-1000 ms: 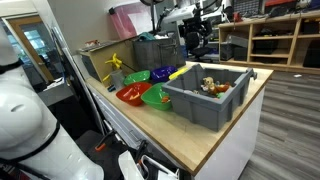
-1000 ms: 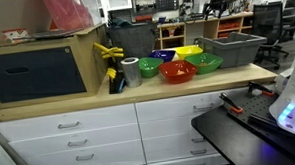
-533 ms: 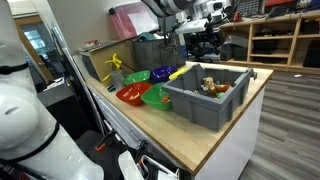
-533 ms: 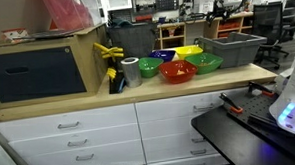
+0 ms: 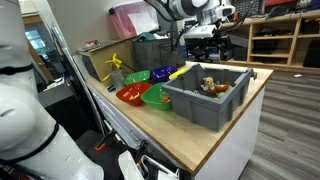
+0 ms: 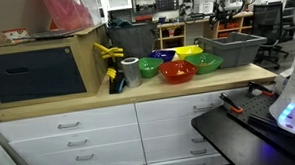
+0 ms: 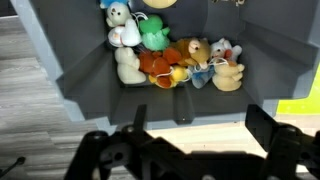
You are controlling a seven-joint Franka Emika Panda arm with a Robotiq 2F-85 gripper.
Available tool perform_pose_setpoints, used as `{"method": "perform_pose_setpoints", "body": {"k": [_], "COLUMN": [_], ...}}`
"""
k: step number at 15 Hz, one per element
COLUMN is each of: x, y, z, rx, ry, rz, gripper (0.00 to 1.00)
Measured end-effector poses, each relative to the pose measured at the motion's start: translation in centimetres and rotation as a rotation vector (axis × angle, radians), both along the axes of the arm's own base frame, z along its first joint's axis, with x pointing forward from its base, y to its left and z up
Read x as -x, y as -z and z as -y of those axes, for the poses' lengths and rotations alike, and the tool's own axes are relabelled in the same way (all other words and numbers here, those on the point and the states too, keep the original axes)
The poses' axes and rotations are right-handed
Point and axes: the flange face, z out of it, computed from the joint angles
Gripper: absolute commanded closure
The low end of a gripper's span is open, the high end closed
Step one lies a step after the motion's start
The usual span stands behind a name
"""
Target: Remove the brown toy from the grey bucket and put it in the yellow bowl
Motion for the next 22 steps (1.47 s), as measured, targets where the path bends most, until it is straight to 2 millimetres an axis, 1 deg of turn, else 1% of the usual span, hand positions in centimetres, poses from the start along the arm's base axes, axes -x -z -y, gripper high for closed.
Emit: {"method": "perform_pose_setpoints", "body": {"k": [6,10,13,18,22], "x": [-0.1,-0.1,0.0,0.0,0.1], "y": [-0.1,0.8,2.7,6.6,9.1], "z": [-0.1,-0.1,-0.1,0.0,0.4], "rx": [-0.001,-0.005,-0.013,-0.024,-0.028], "ry": [-0.001,-0.004,-0.003,-0.002,0.008], "rz": [0.002,-0.012,-0.040,-0.089,-0.105], "gripper": [0.00,0.00,0.00,0.00,0.00]}}
